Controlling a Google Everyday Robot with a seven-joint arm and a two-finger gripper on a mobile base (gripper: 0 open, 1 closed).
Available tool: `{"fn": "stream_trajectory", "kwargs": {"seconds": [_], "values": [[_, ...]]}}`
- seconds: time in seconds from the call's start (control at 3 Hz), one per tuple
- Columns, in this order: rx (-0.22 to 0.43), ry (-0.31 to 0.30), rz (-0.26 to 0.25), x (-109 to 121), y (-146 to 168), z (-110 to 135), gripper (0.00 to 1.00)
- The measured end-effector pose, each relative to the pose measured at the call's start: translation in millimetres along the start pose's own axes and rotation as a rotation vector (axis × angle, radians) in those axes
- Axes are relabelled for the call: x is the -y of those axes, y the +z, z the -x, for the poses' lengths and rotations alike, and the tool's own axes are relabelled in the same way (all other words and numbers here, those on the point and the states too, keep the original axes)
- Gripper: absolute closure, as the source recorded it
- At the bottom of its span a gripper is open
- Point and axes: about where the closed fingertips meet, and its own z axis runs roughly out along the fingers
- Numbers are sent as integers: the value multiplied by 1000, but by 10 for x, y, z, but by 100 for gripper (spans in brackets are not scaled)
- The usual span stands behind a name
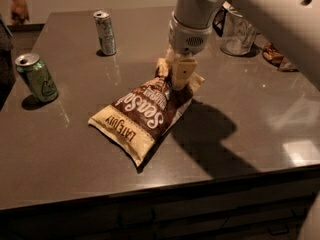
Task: Move brown chip bag near green can
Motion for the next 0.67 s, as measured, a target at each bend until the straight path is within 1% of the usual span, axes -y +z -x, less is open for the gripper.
{"fn": "stream_trajectory", "kwargs": {"seconds": [0.33,0.67], "values": [[16,18,11,77,-17,108,78],[71,78,32,267,-13,240,99]]}}
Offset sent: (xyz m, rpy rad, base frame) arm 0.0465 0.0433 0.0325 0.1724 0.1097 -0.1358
